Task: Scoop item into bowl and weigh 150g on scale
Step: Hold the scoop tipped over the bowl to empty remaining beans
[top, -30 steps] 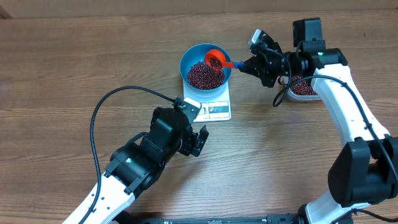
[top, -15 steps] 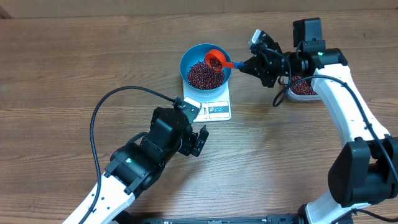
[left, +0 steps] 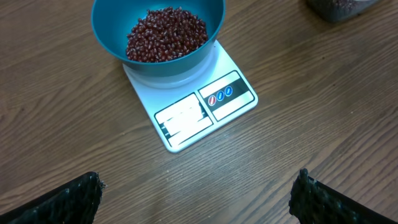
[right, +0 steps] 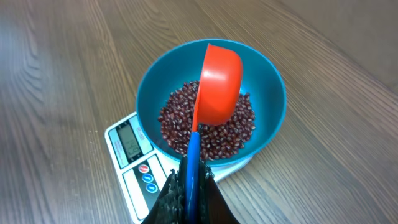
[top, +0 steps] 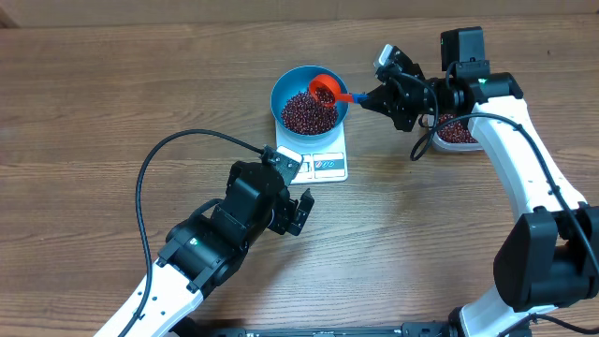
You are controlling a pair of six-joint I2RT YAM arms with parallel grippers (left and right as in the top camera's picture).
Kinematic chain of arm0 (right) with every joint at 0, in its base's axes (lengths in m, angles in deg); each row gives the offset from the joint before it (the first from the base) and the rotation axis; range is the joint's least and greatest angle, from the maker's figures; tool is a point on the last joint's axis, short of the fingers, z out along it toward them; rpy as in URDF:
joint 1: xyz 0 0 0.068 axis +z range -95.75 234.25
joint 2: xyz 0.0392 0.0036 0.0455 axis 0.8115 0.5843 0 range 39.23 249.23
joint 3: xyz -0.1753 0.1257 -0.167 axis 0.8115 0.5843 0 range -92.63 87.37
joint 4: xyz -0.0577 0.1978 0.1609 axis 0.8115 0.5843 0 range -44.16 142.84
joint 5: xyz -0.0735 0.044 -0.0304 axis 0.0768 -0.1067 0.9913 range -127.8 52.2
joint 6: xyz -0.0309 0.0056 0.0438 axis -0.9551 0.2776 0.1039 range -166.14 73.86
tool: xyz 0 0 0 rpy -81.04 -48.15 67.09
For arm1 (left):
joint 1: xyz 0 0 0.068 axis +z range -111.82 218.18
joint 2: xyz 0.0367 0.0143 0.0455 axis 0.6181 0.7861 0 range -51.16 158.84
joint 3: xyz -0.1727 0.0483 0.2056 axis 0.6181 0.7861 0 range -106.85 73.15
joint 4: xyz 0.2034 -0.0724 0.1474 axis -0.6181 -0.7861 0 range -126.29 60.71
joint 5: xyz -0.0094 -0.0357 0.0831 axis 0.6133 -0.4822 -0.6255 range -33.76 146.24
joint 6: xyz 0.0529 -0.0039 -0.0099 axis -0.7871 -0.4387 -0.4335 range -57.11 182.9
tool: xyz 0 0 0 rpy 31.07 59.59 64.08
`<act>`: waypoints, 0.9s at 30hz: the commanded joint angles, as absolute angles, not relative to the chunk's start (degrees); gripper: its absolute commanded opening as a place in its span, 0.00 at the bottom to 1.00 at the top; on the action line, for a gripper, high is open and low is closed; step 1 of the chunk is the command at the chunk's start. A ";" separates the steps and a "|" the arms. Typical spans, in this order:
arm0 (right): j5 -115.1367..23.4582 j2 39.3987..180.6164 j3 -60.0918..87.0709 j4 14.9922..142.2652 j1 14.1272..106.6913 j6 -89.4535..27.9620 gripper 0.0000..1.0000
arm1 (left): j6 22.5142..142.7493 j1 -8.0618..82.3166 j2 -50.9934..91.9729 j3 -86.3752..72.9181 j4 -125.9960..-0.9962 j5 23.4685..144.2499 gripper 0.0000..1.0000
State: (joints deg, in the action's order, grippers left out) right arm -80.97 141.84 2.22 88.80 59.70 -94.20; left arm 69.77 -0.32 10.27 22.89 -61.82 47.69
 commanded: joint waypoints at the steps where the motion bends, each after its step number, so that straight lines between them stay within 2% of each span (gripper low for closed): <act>1: -79.14 141.95 1.63 88.32 60.03 -94.17 0.04 | 68.87 -0.08 10.67 22.89 -61.61 48.36 1.00; 22: -79.05 141.95 1.63 89.17 60.03 -94.00 0.04 | 68.87 -0.08 10.69 22.89 -61.63 48.36 1.00; 27: -79.01 141.95 1.63 89.50 60.03 -86.85 0.04 | 68.87 -0.08 10.67 22.89 -61.61 48.36 1.00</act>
